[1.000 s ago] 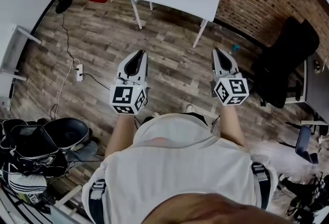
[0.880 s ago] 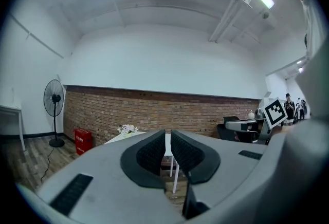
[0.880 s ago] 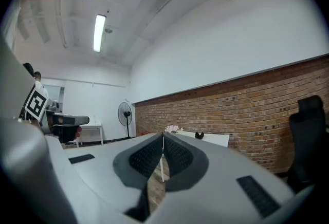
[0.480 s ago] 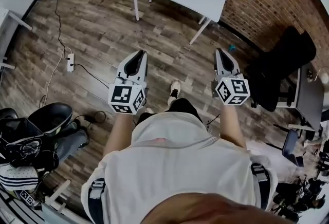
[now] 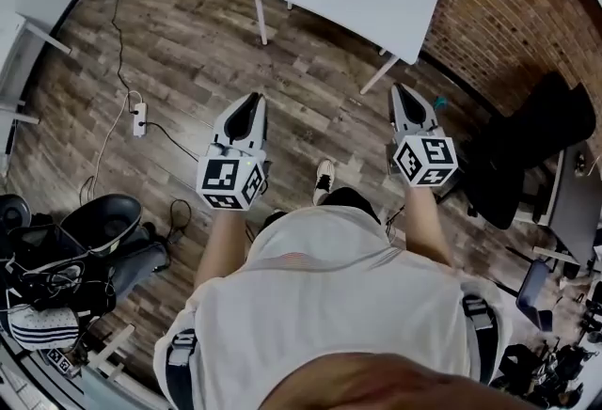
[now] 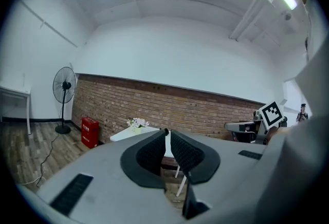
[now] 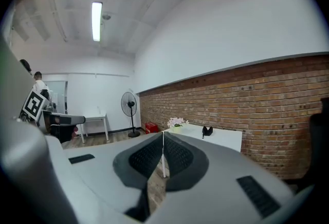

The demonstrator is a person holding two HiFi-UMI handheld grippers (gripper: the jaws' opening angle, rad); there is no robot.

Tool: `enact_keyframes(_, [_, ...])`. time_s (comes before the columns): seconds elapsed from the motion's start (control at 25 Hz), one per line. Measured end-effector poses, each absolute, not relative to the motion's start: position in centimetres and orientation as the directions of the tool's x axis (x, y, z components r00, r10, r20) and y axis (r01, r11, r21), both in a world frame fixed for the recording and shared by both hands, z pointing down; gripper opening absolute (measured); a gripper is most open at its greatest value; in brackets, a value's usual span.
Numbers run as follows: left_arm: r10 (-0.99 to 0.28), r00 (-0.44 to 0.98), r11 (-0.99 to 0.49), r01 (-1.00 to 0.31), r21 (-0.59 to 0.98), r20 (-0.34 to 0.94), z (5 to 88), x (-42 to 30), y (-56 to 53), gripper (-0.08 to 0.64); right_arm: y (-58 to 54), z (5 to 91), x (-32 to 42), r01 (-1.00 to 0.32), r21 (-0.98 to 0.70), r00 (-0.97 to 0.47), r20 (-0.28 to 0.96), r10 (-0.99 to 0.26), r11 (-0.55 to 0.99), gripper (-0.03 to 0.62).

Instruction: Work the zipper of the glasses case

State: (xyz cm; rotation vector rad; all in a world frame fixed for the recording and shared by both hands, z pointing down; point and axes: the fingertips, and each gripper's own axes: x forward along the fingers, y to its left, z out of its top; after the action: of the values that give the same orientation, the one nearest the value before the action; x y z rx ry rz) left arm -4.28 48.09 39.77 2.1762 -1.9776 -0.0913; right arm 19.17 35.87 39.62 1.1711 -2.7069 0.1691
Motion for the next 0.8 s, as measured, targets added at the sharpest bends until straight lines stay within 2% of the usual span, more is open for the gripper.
enact_keyframes(0.52, [-0.978,0.180,-0.168,-0.979,0.115,0.106,37.1,1.9,31.4,0.041,20.4,39.6,26.0,-0.771,-0.107,-0.635,0.197,-0.747,0.628,0.052])
enact_keyframes(0.8, [-0.973,0.183,-0.168,-0.980,0.109,0.143,38.2,1.9,24.9,0.041,13.5,41.0,24.8,-0.755,-0.113,-0.654,0.204,-0.728,0.646,0.052])
